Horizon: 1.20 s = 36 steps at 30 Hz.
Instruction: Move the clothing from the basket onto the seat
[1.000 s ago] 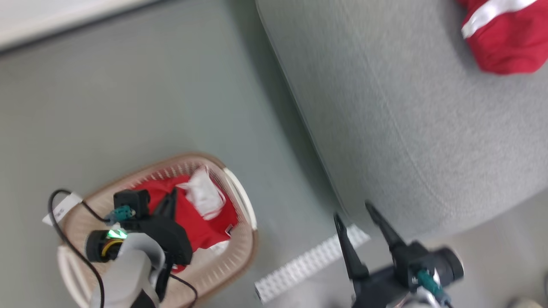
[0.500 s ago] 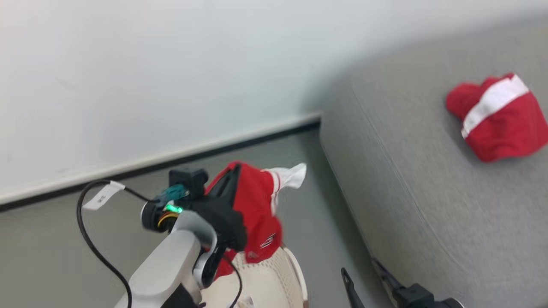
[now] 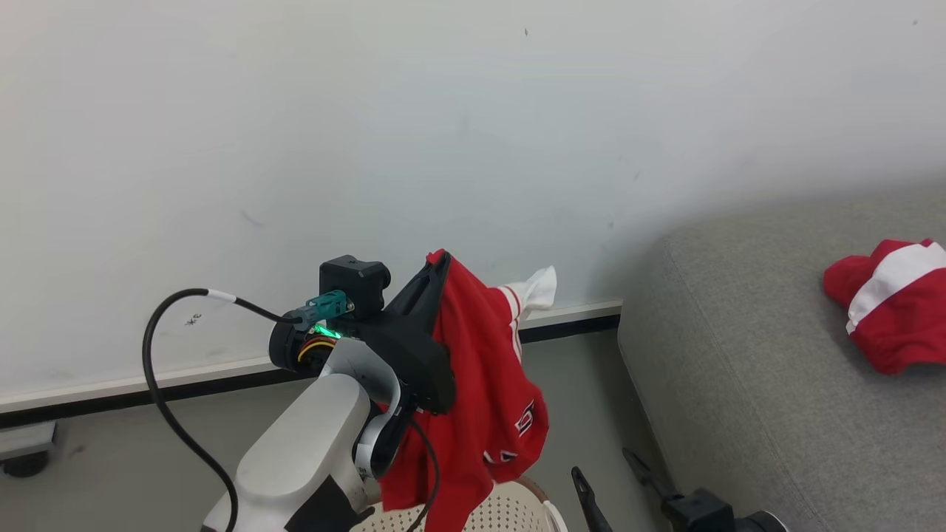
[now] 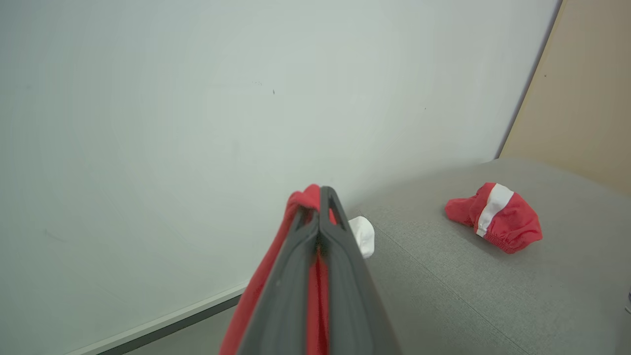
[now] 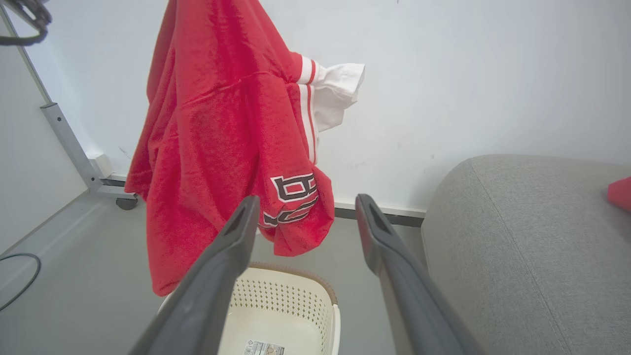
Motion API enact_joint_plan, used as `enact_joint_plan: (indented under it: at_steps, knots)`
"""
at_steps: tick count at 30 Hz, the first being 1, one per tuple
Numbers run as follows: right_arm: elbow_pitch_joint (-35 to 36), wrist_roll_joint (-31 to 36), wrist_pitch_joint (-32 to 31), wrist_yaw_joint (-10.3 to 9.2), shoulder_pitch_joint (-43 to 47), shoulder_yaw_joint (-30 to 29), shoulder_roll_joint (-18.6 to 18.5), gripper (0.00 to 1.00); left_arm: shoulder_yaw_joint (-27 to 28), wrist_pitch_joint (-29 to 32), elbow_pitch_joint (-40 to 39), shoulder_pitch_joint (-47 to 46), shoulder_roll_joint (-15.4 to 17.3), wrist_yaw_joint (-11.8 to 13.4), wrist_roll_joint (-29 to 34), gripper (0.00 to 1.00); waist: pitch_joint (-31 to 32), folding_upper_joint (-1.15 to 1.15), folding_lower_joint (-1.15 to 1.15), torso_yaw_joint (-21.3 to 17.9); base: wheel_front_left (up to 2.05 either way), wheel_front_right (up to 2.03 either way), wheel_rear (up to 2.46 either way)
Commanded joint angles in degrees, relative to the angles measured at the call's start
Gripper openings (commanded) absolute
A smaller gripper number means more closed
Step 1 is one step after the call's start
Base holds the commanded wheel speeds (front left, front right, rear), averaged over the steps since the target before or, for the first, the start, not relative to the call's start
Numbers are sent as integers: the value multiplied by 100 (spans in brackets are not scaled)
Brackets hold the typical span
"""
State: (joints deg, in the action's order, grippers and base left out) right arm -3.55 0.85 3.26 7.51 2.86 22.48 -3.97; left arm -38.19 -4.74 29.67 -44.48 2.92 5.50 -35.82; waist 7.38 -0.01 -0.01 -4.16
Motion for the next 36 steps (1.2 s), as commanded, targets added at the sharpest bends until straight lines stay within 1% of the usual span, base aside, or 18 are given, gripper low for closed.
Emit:
enact_joint_plan:
  at_steps: [1,6,13,17,20,25,28,31,36]
  knots:
    - [-9,-59,-14,-4,-63,60,-23,100,-38,6,-27,79,-3,1,-25,0,101,1,1,83,0,0,0]
    - [-55,-277,-40,-4,-259,340,-1,100,-139,62,-57,53,-3,28,-45,0,104,1,1,73,0,0,0]
    - [-296,-912,-116,-4,-747,724,69,100,-416,100,32,28,-3,53,-216,0,71,1,1,149,0,0,0]
    - [-457,-957,-106,-4,-989,860,78,100,-585,92,-24,-34,-4,77,-328,0,55,1,1,192,0,0,0]
    - [-643,-827,-50,-4,-1185,834,44,100,-772,89,-117,-82,-1,101,-474,0,44,1,1,246,0,0,0]
    - [-916,-684,-20,-4,-1364,609,59,100,-1059,101,-329,-175,-4,169,-691,0,47,1,1,328,0,0,0]
    - [-1089,-731,-91,-4,-1401,573,76,100,-1234,111,-491,-221,-4,203,-837,0,56,1,1,376,0,0,0]
    - [-1323,-839,-108,-4,-1411,672,88,100,-1392,129,-705,-351,-4,225,-1006,0,71,1,1,430,0,0,0]
    - [-1658,-1091,6,-4,-1533,760,111,100,-1643,130,-1026,-522,-2,353,-1193,0,102,1,1,520,0,0,0]
